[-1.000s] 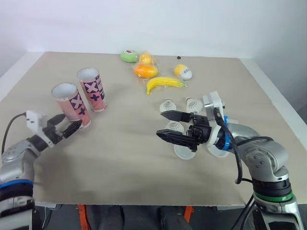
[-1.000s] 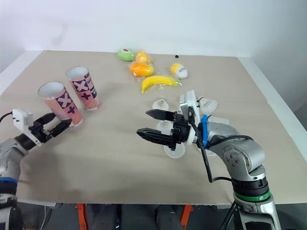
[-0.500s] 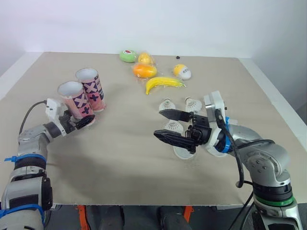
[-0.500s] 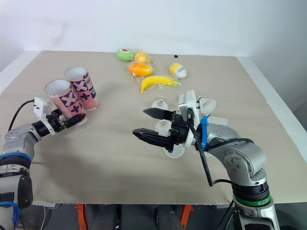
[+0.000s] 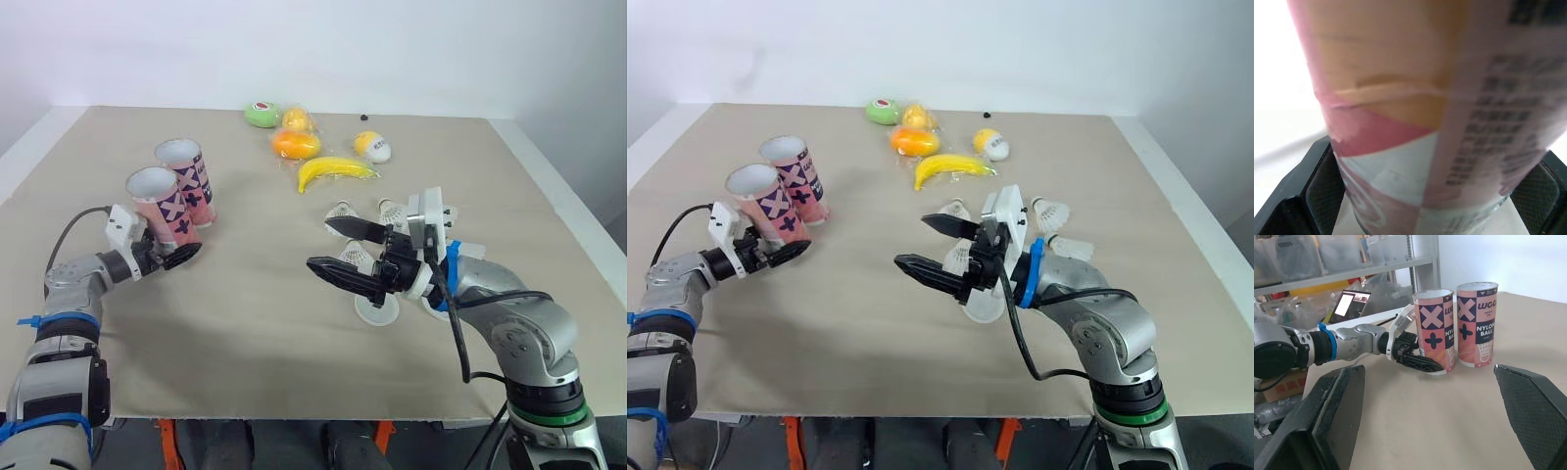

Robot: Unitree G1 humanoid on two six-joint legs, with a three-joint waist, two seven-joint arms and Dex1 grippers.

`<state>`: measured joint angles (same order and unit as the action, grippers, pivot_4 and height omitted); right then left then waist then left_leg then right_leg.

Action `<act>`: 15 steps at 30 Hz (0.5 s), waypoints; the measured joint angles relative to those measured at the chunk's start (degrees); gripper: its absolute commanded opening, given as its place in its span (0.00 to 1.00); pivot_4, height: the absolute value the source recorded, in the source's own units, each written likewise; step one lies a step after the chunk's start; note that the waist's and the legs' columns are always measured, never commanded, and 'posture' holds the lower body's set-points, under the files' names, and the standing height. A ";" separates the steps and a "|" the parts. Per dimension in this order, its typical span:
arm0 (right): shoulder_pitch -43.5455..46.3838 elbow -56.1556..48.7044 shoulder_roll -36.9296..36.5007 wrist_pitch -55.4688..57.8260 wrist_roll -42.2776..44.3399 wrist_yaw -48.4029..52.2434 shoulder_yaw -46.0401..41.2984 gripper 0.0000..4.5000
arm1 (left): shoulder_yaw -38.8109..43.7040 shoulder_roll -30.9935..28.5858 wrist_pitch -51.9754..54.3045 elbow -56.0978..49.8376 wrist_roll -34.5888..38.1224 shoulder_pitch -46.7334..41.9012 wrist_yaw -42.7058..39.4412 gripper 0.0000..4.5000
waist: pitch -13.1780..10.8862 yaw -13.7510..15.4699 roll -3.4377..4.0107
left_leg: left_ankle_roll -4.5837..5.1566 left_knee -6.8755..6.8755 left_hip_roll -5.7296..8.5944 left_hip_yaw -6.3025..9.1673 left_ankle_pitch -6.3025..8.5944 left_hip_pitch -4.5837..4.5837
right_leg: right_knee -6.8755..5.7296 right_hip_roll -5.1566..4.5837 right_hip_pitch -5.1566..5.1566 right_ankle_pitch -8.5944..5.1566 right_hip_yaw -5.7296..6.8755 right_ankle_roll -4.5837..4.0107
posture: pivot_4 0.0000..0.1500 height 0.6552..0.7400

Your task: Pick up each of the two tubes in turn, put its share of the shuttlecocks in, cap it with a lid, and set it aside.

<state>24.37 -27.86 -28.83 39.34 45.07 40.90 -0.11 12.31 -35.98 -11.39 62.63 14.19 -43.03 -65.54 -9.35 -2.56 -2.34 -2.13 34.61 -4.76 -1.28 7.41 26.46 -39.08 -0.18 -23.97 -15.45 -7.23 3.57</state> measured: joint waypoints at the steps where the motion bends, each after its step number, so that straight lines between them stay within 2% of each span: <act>1: 0.00 0.00 0.00 -0.03 -0.24 0.00 0.05 1.00 | 0.02 0.14 0.00 0.00 0.02 0.00 -0.03 0.99 | 0.00 0.00 0.00 | 0.00 0.00 0.00 0.00 0.00 0.00 | 0.00 0.00 0.00 0.00 0.00 0.00 | 1.00 0.91; 7: 0.01 0.00 0.01 -0.03 -0.40 0.11 0.18 1.00 | 0.09 0.68 -0.01 -0.01 0.18 0.01 -0.09 0.99 | 0.00 0.00 0.00 | 0.00 0.00 0.00 0.02 0.00 0.00 | 0.00 0.00 0.00 0.00 0.00 0.00 | 1.00 0.91; 8: 0.01 0.00 0.00 -0.03 -0.39 0.18 0.19 1.00 | 0.14 0.69 -0.02 -0.01 0.24 0.01 -0.09 0.88 | 0.00 0.00 0.00 | 0.00 0.00 0.00 0.02 0.00 0.00 | 0.00 0.00 0.00 0.00 0.01 0.00 | 1.00 0.91; 10: 0.01 0.00 0.00 -0.02 -0.39 0.35 0.30 1.00 | 0.56 0.74 -0.05 -0.02 0.43 0.02 -0.04 0.73 | 0.00 0.00 0.00 | 0.00 0.00 0.00 0.02 0.00 0.00 | 0.00 0.00 0.00 0.00 0.01 0.00 | 1.00 0.91; 15: 0.01 0.00 -0.01 -0.01 -0.38 0.50 0.35 1.00 | 1.00 0.94 -0.46 -0.22 0.47 0.32 -0.04 0.73 | 0.00 0.00 0.00 | 0.00 0.00 0.00 0.03 0.00 0.00 | -0.01 0.00 0.01 0.00 0.01 0.00 | 1.00 0.91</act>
<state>24.38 -27.86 -28.84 39.33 44.70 41.40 0.25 13.30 -35.04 -11.85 62.42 14.66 -42.71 -65.58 -9.35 -2.56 -2.34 -2.13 34.61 -4.76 -1.25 7.40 26.45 -39.09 -0.18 -23.96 -15.44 -7.22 3.57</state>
